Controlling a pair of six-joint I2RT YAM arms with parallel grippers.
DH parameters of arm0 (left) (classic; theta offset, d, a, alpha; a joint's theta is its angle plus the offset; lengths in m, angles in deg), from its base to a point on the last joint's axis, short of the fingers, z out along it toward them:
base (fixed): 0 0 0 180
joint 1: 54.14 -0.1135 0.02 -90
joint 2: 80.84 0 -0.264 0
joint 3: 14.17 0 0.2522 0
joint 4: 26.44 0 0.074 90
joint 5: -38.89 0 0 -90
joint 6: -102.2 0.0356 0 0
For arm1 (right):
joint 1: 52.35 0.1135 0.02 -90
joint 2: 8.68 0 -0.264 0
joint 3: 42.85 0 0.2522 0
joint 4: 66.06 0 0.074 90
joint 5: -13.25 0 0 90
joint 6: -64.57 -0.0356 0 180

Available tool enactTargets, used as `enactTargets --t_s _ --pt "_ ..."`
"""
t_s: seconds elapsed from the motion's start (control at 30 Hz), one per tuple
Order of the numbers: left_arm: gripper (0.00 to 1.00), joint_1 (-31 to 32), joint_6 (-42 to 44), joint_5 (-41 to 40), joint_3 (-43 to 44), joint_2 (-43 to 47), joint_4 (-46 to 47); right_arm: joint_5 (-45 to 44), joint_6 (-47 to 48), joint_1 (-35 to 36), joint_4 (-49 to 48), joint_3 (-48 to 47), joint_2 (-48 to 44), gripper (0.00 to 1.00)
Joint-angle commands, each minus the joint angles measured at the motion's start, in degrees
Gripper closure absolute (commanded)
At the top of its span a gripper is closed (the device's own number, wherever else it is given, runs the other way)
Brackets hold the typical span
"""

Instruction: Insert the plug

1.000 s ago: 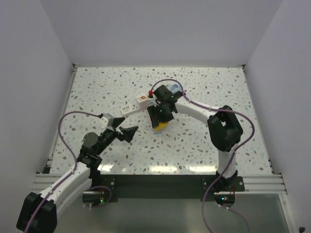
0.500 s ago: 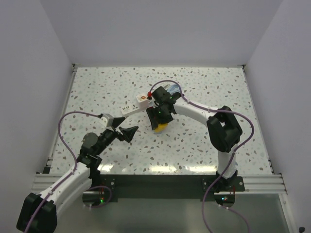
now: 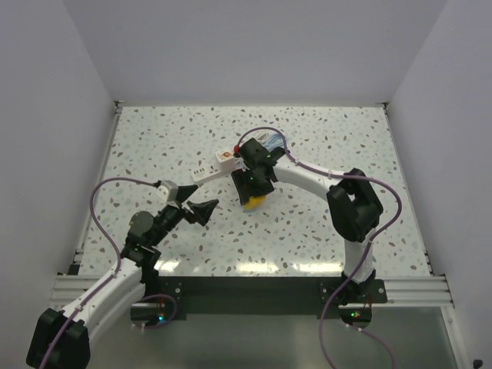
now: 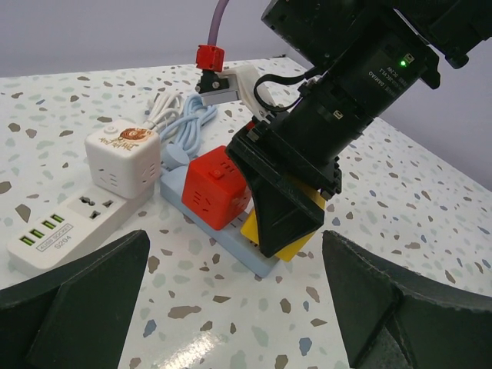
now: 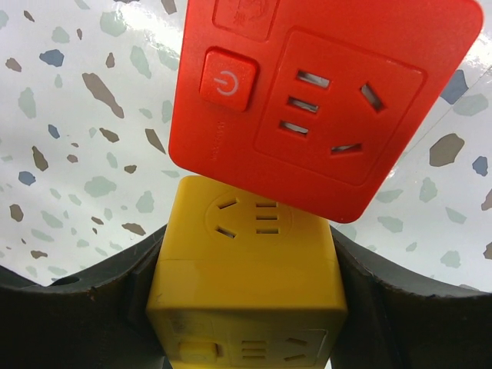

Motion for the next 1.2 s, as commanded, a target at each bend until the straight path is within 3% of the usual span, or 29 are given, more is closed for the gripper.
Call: enactTargets --t_s 0.0,0.57,1.17 --pt "0.0 -0.53 -0.38 -0.06 -0.71 0.91 1.88 -4.2 -1.31 0.34 1.76 0.07 -1.88 1.0" --pt "0.0 -0.53 -0.29 -0.58 -0.79 1.71 1.52 -8.25 -6.58 0.7 -3.16 6.74 -1.18 1.0" --pt "0.0 -0.53 -0.47 -0.14 -1.06 1.88 1.7 -15.81 -9.05 4.39 0.72 1.82 3.48 1.0"
